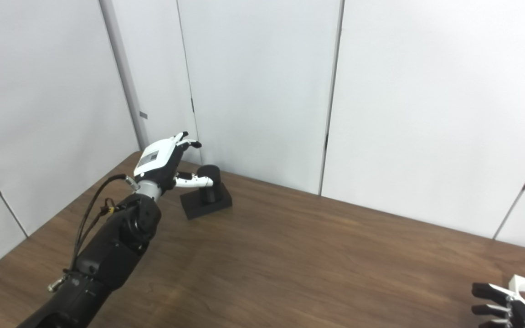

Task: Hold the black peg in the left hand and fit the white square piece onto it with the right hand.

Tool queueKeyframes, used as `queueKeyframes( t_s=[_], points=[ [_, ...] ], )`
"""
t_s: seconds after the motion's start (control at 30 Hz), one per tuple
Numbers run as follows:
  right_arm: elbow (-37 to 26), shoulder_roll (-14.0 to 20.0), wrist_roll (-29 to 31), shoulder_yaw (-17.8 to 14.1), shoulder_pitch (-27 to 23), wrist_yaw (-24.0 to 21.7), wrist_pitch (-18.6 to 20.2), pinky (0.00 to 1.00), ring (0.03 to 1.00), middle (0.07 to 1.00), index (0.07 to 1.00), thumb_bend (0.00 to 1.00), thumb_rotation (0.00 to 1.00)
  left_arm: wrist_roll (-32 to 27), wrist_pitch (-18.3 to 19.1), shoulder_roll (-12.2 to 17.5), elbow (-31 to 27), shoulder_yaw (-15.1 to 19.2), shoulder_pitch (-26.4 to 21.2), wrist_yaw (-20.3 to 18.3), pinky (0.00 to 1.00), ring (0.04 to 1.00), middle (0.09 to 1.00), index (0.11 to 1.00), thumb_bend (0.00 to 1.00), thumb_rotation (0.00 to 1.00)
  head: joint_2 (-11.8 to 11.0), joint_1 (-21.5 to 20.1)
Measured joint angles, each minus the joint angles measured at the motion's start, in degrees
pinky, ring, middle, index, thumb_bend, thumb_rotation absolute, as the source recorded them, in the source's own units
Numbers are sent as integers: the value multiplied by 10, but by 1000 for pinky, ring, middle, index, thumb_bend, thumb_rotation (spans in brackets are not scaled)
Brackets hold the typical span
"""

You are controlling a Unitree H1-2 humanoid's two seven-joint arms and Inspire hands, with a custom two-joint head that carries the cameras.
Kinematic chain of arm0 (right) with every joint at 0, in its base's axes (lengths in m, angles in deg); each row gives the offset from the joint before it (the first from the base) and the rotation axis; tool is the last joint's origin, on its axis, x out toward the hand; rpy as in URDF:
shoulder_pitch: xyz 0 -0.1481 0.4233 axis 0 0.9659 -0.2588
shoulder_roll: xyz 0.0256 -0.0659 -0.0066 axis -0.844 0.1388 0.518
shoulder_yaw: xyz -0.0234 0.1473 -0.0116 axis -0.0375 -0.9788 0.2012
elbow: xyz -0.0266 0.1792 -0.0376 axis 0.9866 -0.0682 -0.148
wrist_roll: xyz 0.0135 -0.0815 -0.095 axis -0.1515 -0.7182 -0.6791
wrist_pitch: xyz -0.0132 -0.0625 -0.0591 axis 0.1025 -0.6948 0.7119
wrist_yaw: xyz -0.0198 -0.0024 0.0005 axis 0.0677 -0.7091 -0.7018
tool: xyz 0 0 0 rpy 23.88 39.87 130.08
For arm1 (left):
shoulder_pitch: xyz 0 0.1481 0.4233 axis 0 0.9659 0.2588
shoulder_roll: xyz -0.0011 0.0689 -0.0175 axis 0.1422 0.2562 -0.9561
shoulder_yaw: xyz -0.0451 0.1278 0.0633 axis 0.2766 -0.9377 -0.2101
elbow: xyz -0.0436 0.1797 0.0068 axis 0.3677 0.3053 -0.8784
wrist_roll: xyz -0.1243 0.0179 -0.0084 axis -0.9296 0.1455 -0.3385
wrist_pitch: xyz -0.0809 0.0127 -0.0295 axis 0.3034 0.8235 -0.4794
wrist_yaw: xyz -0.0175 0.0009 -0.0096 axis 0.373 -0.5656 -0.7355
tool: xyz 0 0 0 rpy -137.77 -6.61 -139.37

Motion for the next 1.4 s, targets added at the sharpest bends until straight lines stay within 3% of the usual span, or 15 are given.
queueKeyframes(
  t_s=[0.13, 0.7, 0.97, 1.23, 1.4],
  points=[
    [0, 0, 1, 0, 2, 0, 0, 454, 599, 693, 677, 629, 0, 17, 24, 11, 11, -17, -6, -10, 881, 1000, 1000, 835, 1000, 571, 1, -2],
    [-5, 4, 10, -4, 7, -2, -1, 448, 599, 693, 675, 640, 33, 37, 49, 11, 57, -62, -7, -7, 960, 1000, 1000, 865, 1000, 638, 11, -2],
    [-16, 4, 9, -4, 14, -2, 0, 455, 606, 696, 680, 637, 77, 36, 52, 11, 69, -65, -7, -8, 961, 1000, 1000, 858, 1000, 619, 14, -4],
    [-18, 4, 9, -5, 15, -2, 0, 454, 610, 699, 681, 637, 60, 35, 65, 11, 80, -68, -7, -19, 965, 1000, 1000, 863, 1000, 604, 17, -4],
    [-18, 4, 10, -5, 16, -4, 0, 462, 617, 707, 687, 641, 87, 37, 62, 11, 114, -76, -11, -15, 943, 1000, 1000, 850, 1000, 602, 18, -5]
  ],
)
